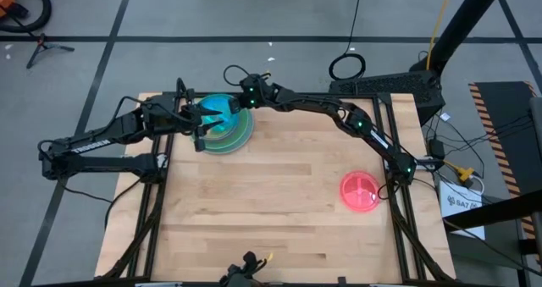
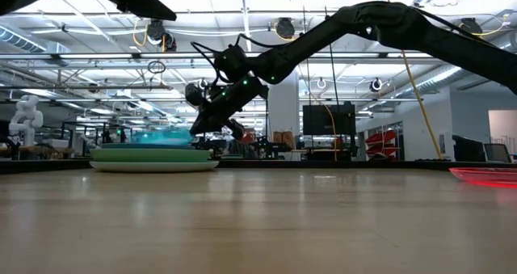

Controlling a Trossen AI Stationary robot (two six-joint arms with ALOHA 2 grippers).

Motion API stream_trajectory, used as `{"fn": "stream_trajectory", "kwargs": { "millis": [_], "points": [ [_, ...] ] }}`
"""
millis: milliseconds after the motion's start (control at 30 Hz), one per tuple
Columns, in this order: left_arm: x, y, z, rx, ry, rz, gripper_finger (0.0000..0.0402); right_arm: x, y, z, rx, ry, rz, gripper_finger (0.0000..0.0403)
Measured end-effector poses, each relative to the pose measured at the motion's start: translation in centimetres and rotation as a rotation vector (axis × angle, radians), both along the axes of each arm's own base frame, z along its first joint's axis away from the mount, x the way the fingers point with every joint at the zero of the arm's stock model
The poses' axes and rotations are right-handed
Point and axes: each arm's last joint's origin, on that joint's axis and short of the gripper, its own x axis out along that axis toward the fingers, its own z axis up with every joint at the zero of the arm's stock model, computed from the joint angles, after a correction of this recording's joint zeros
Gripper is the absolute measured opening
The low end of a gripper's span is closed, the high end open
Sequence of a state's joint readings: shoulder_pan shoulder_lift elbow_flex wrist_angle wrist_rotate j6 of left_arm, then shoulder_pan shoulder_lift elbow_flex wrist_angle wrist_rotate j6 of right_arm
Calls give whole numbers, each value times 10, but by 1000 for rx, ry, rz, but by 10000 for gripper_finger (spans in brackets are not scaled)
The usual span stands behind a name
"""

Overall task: Stack plastic plates
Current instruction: Stack the blue plate on top of the green plate

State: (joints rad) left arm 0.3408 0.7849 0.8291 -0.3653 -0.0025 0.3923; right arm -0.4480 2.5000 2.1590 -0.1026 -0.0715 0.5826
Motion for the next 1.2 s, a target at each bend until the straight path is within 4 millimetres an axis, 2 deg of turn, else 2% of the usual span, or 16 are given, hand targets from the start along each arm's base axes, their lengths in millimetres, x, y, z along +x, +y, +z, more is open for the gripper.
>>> {"fn": "stream_trajectory", "kwargs": {
  "millis": [333,533,733,1200],
  "points": [
    [0,0,0,1,1,0,124,1,2,0,8,-3,6,86],
    [0,0,0,1,1,0,124,1,3,0,9,-4,7,116],
    [0,0,0,1,1,-1,124,2,5,0,11,-4,15,129],
    [0,0,0,0,2,-1,124,3,7,0,9,-3,22,130]
  ]
}}
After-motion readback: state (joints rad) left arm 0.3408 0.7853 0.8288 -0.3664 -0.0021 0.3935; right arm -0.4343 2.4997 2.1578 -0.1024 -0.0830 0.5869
